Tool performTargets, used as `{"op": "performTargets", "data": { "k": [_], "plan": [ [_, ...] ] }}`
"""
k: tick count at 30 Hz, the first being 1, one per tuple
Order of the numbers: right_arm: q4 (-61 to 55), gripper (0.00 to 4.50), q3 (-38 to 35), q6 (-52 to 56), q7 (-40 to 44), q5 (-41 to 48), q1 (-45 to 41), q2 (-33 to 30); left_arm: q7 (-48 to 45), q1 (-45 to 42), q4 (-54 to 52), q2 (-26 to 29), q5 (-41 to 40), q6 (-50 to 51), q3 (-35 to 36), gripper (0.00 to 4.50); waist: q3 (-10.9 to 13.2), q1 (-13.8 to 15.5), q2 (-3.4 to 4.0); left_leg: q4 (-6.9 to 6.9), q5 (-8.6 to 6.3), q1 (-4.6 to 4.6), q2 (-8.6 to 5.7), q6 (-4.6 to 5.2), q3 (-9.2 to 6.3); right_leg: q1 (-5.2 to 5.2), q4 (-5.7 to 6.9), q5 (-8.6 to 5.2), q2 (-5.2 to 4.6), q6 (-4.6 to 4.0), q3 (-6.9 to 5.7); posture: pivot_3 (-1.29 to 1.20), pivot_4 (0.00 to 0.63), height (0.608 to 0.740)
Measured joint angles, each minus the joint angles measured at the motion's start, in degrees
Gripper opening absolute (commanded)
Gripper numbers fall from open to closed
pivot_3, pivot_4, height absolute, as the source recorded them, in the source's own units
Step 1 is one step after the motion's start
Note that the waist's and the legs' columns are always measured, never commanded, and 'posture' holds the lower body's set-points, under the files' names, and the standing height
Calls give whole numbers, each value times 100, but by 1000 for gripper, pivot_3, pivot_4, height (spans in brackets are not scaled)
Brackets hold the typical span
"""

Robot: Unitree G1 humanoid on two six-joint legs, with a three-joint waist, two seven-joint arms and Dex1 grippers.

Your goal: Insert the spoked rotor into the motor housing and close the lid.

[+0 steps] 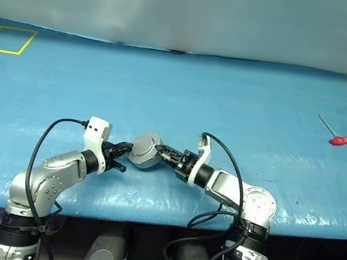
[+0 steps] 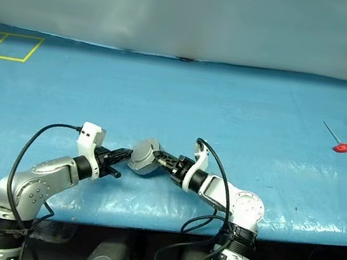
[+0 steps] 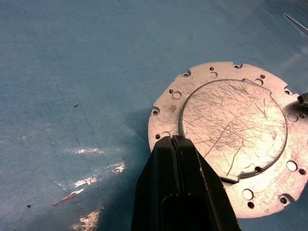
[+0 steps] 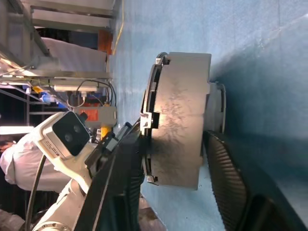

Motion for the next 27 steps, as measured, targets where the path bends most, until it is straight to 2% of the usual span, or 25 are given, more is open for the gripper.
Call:
{"op": "performTargets", "data": {
  "k": [1,9,12,22,27],
  "plan": [
    [-3,1200,25,14,35,31,74,-41,-10,-2,-10,-10,2,-1,2,0,-2,-12,-3,-1,0,1,1,0,0,1,0,-1,0,1,0,0,150,740],
    [-177,1196,508,-133,283,-145,344,-187,-8,31,-8,-50,35,-1,66,0,-21,-99,30,-3,0,6,4,0,2,0,1,-3,3,2,3,0,150,740],
    [-227,1196,664,-352,461,-306,403,-211,-7,35,-4,-55,54,-1,79,0,-25,-110,33,-2,1,9,5,-2,1,0,3,-17,3,27,3,0,150,740],
    [-204,4369,1122,-546,780,-560,514,-234,-88,-1,-18,-122,36,-1,-52,0,-27,-72,31,-3,-6,2,1,9,0,-4,-7,-5,-6,6,6,0,150,740],
    [-203,4474,1146,-608,823,-504,516,-233,-77,-2,-14,-119,48,-1,-52,0,-28,-75,30,-2,-5,6,1,9,-1,-13,-7,-6,-17,7,6,0,150,740]
  ]
}}
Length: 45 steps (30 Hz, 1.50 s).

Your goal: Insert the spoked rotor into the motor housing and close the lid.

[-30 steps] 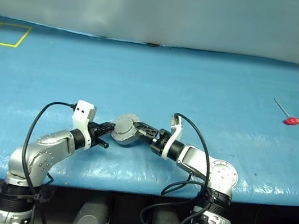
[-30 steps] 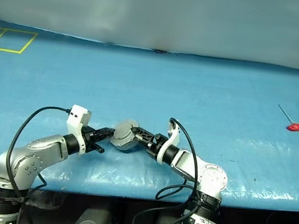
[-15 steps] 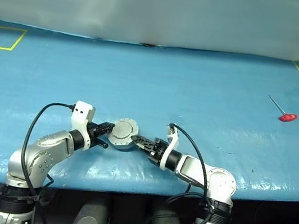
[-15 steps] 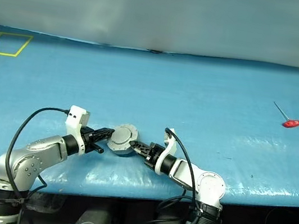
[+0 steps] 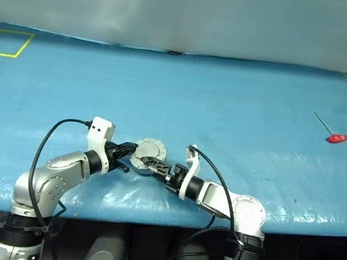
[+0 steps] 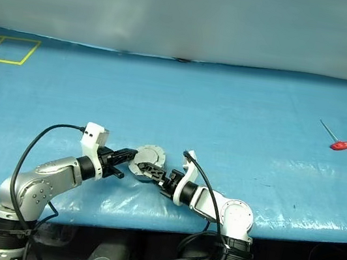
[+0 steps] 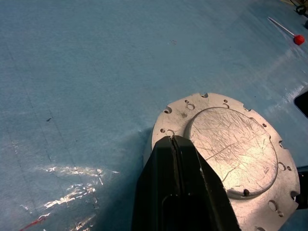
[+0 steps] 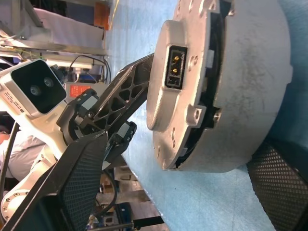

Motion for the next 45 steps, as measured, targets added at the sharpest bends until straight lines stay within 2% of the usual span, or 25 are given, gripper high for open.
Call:
{"op": "performTargets", "data": {
  "k": [18,19,20,24,25,45],
  "plan": [
    [23,4474,-200,-551,-355,437,105,3,-52,34,-18,5,-5,0,-27,0,2,14,2,-2,-7,-4,-10,11,-1,0,-4,-6,-32,8,-5,0,150,740],
    [24,4076,-208,-569,-383,472,110,3,-52,35,-19,5,-6,0,-27,0,2,14,2,-2,-7,-4,-11,12,-1,0,-4,-6,-34,8,-5,0,150,740],
    [30,3926,-229,-584,-419,496,116,3,-52,35,-20,4,-7,0,-27,0,2,14,2,-2,-7,-5,-12,12,-1,1,-4,-6,-35,9,-5,0,150,740],
    [59,2619,-323,-606,-556,646,143,2,-36,56,-19,13,-1,1,-25,0,3,14,4,-2,-9,-15,-15,14,-1,2,-4,-7,-38,10,-6,0,150,740],
    [59,2407,-329,-603,-571,668,149,1,-36,69,-20,11,-3,1,-25,0,3,15,4,-3,-9,-16,-16,15,-1,3,-4,-8,-38,11,-6,0,150,740],
    [39,2402,-302,-339,-610,890,221,-149,-37,92,-50,-12,-9,1,-28,0,4,8,4,-8,-12,-19,-22,20,0,6,-4,-15,-41,17,-6,0,150,740]
  ]
}}
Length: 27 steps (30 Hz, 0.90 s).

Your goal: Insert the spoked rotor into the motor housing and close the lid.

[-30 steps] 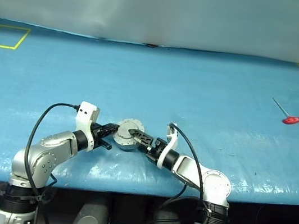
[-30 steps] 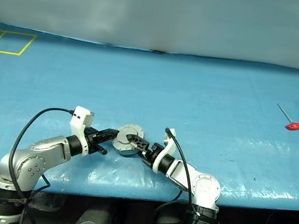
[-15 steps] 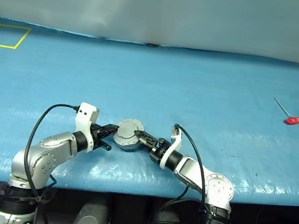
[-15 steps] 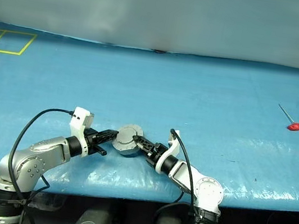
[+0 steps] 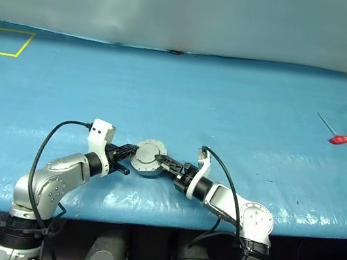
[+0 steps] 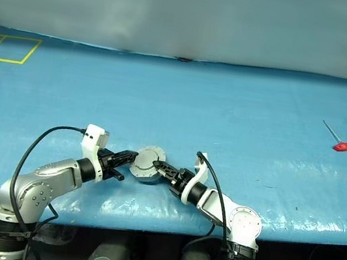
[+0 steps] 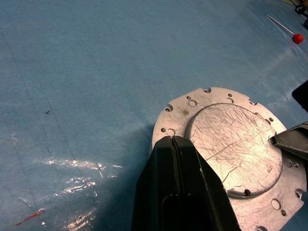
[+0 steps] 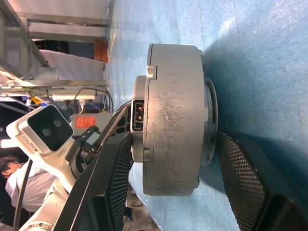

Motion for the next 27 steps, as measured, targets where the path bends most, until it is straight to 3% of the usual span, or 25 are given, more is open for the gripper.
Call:
{"op": "performTargets", "data": {
  "k": [17,27],
  "plan": [
    [3,2402,42,133,161,1,69,-59,-18,15,-33,19,-51,1,37,0,1,-14,0,-2,0,-1,1,0,0,-2,0,0,6,0,1,0,150,740],
    [9,2402,22,73,248,30,121,11,444,391,-472,-691,-992,-31,1131,0,29,-19,-26,1,2,-43,6,-5,2,-43,7,5,3,6,4,0,150,740]
  ]
}}
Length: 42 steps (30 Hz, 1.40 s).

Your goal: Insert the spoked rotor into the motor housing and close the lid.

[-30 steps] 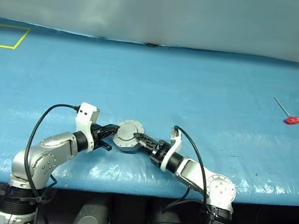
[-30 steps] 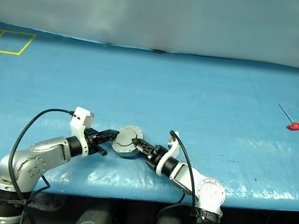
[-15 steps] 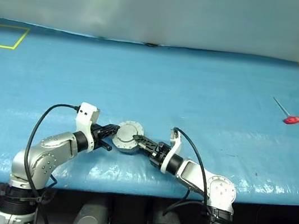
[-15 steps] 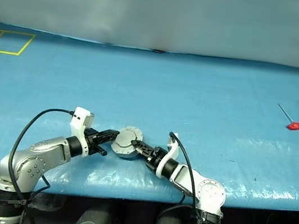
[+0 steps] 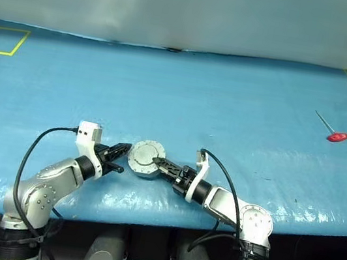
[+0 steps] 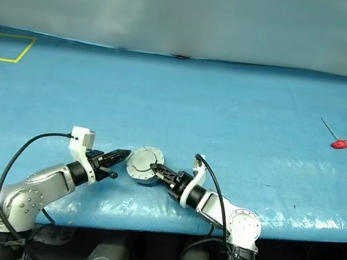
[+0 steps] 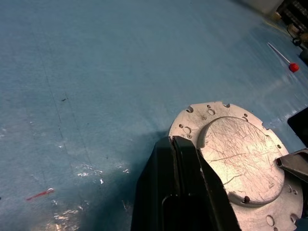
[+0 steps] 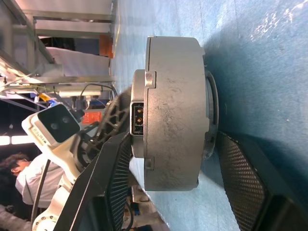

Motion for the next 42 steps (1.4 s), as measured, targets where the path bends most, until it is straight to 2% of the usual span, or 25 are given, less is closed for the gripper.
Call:
{"op": "performTargets", "data": {
  "k": [5,9,13,24,28,38,39,42],
  "plan": [
    [54,2402,-114,-143,-62,179,80,139,633,426,-397,-953,-1393,-244,726,0,0,-3,0,6,0,-35,0,0,2,-33,1,17,-1,26,2,0,150,740],
    [154,2402,-211,-292,-149,412,83,145,1053,829,-404,-1263,-2078,-389,850,0,14,16,-16,12,0,-41,-2,0,-1,-33,-1,16,9,25,-1,0,150,740],
    [170,2402,-242,-431,-185,755,82,149,1170,1353,-421,-1613,-2556,-655,688,0,25,5,-29,20,-5,-44,-6,9,3,-31,-3,3,29,3,5,0,150,740],
    [181,2402,-203,-1003,-300,1199,-155,146,1137,2072,-430,-1734,-3435,-1578,-188,0,28,5,-32,25,-4,-41,-4,8,5,-31,1,4,42,4,3,0,150,740],
    [181,2402,-177,-1232,-299,1224,-387,145,1012,2124,-422,-1735,-3789,-1769,-459,895,28,0,-32,25,-3,-41,-2,7,6,-32,3,5,47,5,3,0,150,740],
    [247,2402,23,-1473,-294,1224,-655,173,698,2106,-112,-1705,-4292,-2061,-660,4245,28,-2,-32,27,-2,-39,-1,6,10,-31,4,22,52,33,5,0,150,740],
    [266,2402,33,-1480,-294,1224,-670,175,663,2103,-91,-1705,-4311,-2070,-662,4483,28,-1,-32,28,-2,-39,-1,6,10,-31,4,22,52,33,5,0,150,740],
    [275,2402,111,-1472,-293,1228,-704,177,648,2080,10,-1699,-4433,-2079,-681,4483,28,-3,-32,30,-2,-39,-1,6,10,-30,4,22,52,33,6,0,150,740]
  ]
}}
